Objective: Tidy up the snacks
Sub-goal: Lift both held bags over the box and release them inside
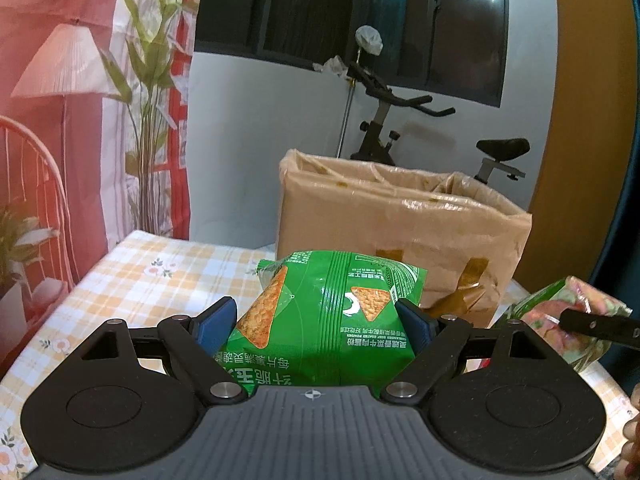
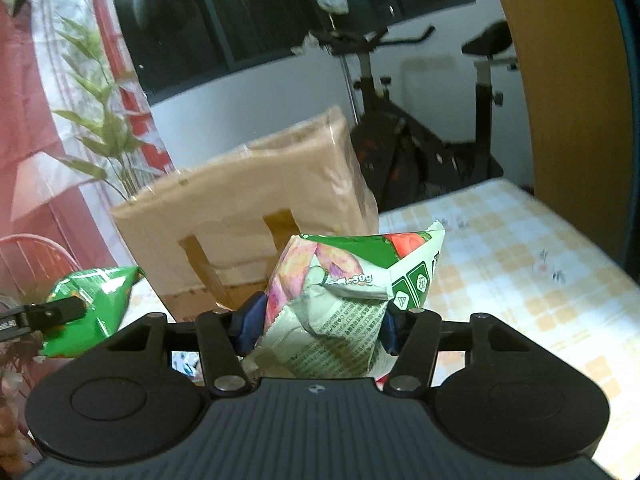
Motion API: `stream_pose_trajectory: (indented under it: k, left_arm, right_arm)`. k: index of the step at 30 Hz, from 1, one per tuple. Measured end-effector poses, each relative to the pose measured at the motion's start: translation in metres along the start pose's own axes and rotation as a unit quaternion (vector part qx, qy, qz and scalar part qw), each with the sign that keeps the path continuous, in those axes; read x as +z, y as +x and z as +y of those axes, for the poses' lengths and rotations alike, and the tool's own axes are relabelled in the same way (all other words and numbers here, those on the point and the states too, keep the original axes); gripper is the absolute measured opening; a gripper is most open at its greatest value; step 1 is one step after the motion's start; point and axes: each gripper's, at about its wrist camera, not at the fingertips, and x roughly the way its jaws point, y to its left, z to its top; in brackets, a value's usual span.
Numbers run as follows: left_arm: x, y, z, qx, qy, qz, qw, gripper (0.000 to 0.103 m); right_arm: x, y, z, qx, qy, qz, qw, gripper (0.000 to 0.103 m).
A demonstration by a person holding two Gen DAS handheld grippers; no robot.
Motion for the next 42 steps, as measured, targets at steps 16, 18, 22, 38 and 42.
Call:
stream_pose_trajectory:
  k: [16, 18, 22, 38, 42]
  left_arm:
    - [0.073, -0.005, -0.016, -0.034, 0.026, -0.068, 0.9967, 0.087]
    - [0.081, -0.002, -0.021, -0.036, 0.031, -0.077, 0.9959, 0.087]
    - [0.097, 0.014, -0.027, -0.039, 0.031, -0.075, 0.9959, 0.087]
    - [0.137, 0.069, -0.025, -0.061, -0.008, -0.062, 0.9962, 0.087]
    - [0.145, 0.099, -0.025, -0.069, -0.023, -0.05, 0.9961, 0.087]
  right_arm:
    - [0.078, -0.03, 0.032, 0.055, -0.075, -0.131, 0.987, 0.058]
    - [0.088, -0.025, 0.036, 0.062, -0.088, -0.141, 0.984, 0.056]
    - [0.107, -0.01, 0.042, 0.077, -0.112, -0.153, 0.979, 0.053]
    - [0.171, 0.024, 0.039, 0.14, -0.096, -0.176, 0.97, 0.049]
    - [0.18, 0.057, 0.037, 0.163, -0.083, -0.171, 0.968, 0.049]
